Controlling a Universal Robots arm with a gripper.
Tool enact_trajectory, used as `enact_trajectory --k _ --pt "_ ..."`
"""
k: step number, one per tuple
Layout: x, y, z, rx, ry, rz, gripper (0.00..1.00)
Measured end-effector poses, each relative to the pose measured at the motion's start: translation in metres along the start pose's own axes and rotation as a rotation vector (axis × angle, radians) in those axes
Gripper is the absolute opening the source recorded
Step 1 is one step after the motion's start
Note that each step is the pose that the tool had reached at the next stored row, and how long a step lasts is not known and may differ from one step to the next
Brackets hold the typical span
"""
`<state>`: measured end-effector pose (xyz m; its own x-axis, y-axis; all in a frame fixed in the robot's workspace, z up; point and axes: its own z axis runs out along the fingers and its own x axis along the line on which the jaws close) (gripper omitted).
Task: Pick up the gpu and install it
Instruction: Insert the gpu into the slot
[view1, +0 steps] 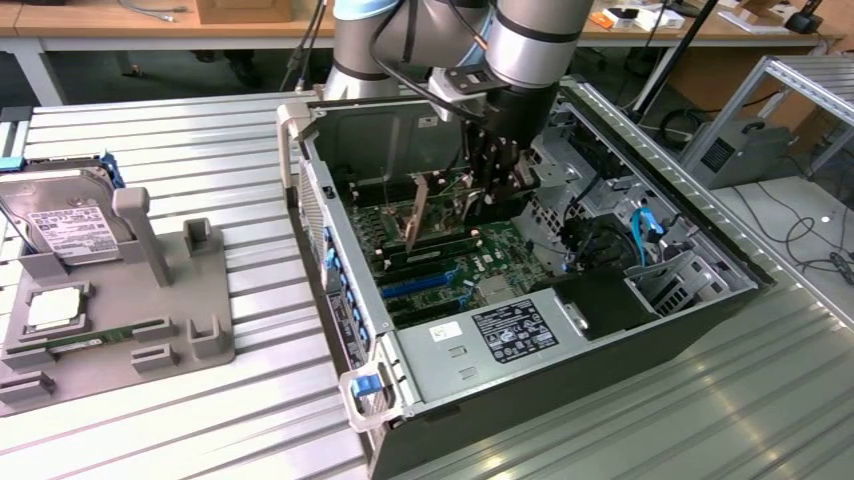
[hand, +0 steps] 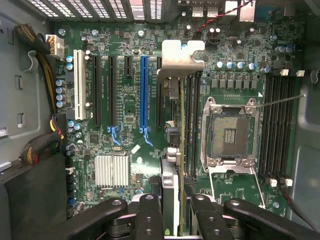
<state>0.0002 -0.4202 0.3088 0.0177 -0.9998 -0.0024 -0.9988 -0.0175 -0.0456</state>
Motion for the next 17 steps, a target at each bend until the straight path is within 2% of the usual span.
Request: enact_trajectory --k 17 --pt "0.0000 0.0006 0.0041 0.0000 0.0000 0.000 0.27"
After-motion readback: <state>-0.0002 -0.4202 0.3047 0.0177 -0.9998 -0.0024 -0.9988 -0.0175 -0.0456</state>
